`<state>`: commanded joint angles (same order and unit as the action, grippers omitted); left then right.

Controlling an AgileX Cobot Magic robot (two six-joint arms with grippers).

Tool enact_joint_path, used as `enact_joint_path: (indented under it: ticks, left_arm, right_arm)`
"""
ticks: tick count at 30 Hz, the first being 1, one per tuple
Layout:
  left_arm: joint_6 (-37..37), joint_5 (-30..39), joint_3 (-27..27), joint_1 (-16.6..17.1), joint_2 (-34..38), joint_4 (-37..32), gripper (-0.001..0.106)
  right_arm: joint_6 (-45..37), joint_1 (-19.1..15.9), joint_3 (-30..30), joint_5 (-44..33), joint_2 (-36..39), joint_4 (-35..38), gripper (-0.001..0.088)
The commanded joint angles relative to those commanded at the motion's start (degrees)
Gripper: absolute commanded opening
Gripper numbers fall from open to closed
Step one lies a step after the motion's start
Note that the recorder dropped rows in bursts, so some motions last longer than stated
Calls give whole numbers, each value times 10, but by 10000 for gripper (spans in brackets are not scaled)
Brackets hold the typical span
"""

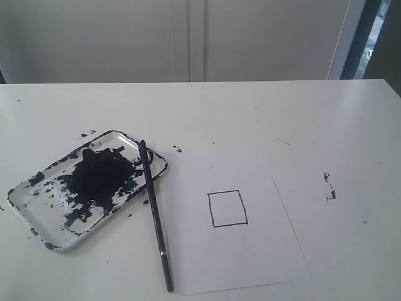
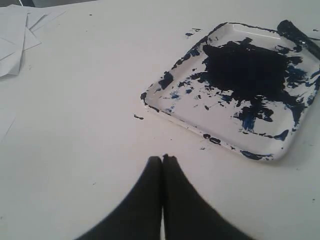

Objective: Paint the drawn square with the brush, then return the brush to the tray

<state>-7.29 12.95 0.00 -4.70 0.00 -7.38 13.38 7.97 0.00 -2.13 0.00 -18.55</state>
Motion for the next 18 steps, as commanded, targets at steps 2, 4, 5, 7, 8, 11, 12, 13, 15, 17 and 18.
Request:
enact_joint_path:
  ticks: [2, 4, 5, 7, 8, 11, 12, 13, 15, 17, 18]
  left_arm:
    - [-16, -62, 0, 0, 0, 6, 0]
    - [-66, -160, 0, 0, 0, 25, 0]
    - [-82, -199, 0, 0, 0, 25, 0]
    - [-120, -274, 0, 0, 0, 25, 0]
    - [-149, -304, 0, 0, 0, 25, 0]
    - [-143, -304, 0, 0, 0, 12, 0]
    - [-136, -300, -12, 0, 0, 9, 0]
    - [-136, -299, -18, 0, 0, 9, 0]
    - [-136, -295, -40, 0, 0, 9, 0]
    - [-151, -269, -69, 0, 0, 9, 0]
    - [-152, -239, -83, 0, 0, 9, 0]
  right_arm:
    - [31, 0, 0, 27, 0, 14, 0]
    - [34, 0, 0, 73, 0, 14, 0]
    - [34, 0, 0, 101, 0, 14, 0]
    - [41, 0, 0, 159, 0, 20, 0]
    - [50, 0, 0, 178, 0, 20, 0]
    - [50, 0, -16, 182, 0, 20, 0]
    - [50, 0, -32, 164, 0, 20, 0]
    - [50, 0, -41, 152, 0, 20, 0]
    - [54, 0, -60, 120, 0, 20, 0]
    - [62, 0, -83, 72, 0, 20, 0]
    - [62, 0, -96, 46, 0, 20, 0]
